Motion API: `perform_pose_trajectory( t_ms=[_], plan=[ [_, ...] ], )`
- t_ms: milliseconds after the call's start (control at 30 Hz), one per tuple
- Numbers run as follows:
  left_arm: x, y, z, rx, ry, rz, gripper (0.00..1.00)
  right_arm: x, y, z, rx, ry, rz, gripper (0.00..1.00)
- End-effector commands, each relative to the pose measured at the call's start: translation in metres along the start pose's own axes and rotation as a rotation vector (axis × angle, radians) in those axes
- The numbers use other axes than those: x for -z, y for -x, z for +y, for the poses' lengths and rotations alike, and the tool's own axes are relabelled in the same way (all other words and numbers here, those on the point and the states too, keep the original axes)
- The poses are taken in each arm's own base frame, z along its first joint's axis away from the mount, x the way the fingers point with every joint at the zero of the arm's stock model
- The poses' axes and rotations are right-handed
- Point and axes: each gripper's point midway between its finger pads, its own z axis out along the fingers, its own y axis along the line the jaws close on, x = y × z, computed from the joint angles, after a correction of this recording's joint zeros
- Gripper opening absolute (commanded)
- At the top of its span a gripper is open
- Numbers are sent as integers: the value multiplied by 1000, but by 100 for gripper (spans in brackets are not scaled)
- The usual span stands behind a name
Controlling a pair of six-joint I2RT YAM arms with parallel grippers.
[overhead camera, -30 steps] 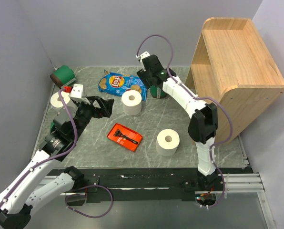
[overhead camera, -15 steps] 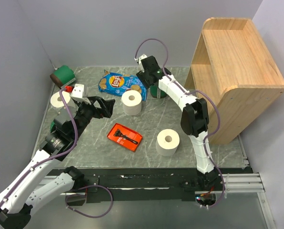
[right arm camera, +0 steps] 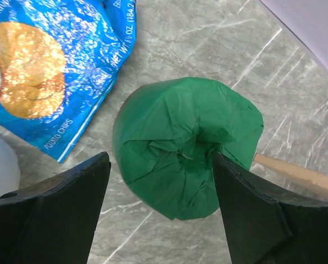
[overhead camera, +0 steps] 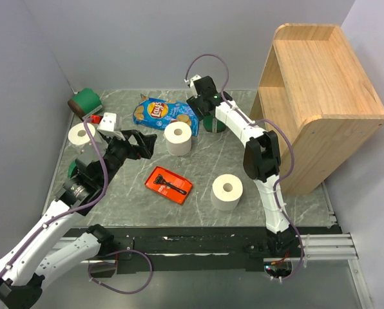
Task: Place and organize the paper towels onto the shelf
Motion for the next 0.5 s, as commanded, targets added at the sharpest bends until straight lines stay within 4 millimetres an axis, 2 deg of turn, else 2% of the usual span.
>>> perform_pose_trajectory(
  t_ms=[0, 300, 367, 467],
  plan=[
    [-2, 7, -5, -3, -19, -17, 96, -11, 7, -5, -18, 5, -27, 82],
    [-3, 6, -6, -5, -21, -15, 96, -19, -1, -4, -20, 14, -6, 78],
    [-2, 7, -6, -4, -21, -18, 96, -19, -2, -5, -15, 13, -6, 75],
    [-2, 8, -6, -4, -22, -21, 96, -14, 1, -8, -10, 4, -11, 63]
  ],
)
